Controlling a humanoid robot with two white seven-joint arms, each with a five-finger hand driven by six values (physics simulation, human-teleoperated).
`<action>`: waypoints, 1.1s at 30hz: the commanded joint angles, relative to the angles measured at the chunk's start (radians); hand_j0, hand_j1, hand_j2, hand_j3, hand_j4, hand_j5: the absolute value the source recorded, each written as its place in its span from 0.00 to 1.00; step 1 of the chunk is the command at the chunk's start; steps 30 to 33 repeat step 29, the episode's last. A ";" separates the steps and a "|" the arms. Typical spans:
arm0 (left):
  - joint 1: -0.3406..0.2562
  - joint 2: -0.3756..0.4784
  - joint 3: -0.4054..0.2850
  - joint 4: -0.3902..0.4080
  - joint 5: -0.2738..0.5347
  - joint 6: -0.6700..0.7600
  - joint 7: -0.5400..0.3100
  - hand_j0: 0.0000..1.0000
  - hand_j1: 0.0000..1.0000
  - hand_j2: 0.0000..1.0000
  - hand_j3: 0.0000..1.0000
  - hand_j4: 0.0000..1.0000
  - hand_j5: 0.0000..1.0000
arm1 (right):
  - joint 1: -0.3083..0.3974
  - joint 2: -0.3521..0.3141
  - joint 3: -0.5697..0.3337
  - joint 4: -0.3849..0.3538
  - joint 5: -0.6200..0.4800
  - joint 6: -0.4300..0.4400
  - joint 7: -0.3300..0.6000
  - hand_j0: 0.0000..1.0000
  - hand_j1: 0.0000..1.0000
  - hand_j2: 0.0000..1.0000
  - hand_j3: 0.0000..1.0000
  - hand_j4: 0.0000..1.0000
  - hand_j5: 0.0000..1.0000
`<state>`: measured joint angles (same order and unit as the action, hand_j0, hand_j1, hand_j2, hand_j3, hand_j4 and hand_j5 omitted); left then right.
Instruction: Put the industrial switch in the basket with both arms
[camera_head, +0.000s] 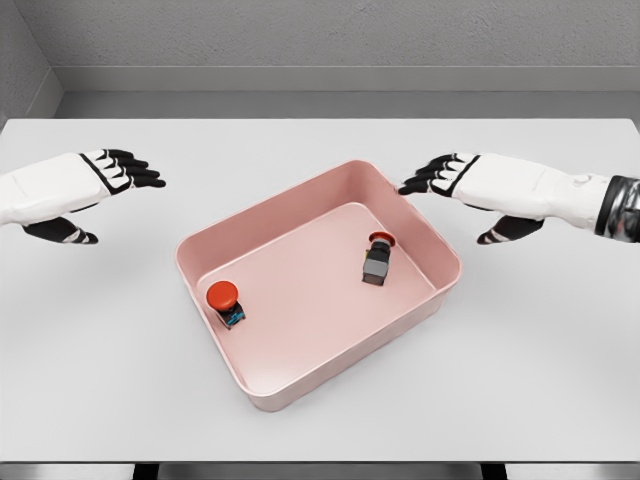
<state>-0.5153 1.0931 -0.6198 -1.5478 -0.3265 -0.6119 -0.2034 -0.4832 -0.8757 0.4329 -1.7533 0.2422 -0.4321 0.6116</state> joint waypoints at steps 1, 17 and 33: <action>0.001 0.001 0.000 0.000 0.006 0.001 -0.001 1.00 1.00 1.00 1.00 1.00 1.00 | 0.005 -0.026 -0.094 0.000 -0.006 -0.030 -0.001 1.00 1.00 1.00 1.00 1.00 1.00; 0.000 0.001 0.000 -0.002 0.006 0.001 -0.001 1.00 1.00 1.00 1.00 1.00 1.00 | 0.203 -0.052 -0.249 0.011 0.005 -0.066 -0.001 1.00 1.00 1.00 1.00 1.00 1.00; 0.001 0.001 0.000 -0.002 0.006 0.001 -0.001 1.00 1.00 1.00 1.00 1.00 1.00 | 0.212 -0.052 -0.247 0.011 0.005 -0.066 -0.001 1.00 1.00 1.00 1.00 1.00 1.00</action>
